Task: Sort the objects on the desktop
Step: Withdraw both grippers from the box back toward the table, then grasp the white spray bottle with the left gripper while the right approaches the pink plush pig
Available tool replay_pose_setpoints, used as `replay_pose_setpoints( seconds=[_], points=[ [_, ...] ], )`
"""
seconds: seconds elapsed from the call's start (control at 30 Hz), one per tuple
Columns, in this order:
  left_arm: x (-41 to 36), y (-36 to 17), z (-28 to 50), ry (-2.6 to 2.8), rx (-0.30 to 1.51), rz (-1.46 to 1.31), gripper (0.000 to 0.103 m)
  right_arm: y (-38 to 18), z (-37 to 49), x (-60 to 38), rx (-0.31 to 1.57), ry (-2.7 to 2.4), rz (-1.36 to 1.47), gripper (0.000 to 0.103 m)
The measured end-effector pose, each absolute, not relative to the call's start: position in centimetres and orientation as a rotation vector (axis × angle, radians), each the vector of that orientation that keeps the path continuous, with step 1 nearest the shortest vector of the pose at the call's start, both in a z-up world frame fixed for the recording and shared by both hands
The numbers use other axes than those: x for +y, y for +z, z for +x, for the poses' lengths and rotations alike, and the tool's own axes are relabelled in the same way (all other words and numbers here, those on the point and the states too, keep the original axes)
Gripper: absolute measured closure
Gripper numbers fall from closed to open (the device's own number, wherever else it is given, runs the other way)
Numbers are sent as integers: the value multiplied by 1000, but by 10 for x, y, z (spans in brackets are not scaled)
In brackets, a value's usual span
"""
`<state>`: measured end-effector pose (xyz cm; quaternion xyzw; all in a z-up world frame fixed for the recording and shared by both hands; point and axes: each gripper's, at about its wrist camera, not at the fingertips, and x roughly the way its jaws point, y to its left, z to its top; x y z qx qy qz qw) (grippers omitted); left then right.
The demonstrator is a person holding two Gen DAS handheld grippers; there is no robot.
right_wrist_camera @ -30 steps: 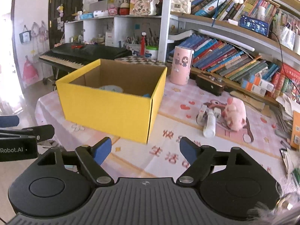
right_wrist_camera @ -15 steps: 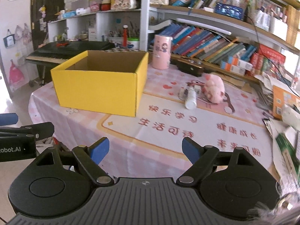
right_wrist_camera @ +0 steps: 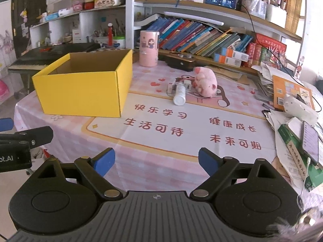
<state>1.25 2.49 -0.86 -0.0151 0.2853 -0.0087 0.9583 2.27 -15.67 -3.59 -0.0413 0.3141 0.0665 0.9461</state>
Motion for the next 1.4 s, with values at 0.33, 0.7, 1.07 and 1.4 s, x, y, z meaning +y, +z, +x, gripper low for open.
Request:
replay_pose_setpoints(
  seconds=[0.33,0.7,1.07,1.4],
  points=[
    [-3,-11,37,-74,598,-1,6,-39,43,-183,665,95,-64,13],
    [-46,-19,81,-138,641,18,6,-47,78,-228,708,41,-45,13],
    [-89,-20,132,-149,655,32,6,-45,139,-269,714,45,-44,13],
    [-122,-25,165,-121,681,27,6,-45,186,-296,725,101,-60,13]
  ],
)
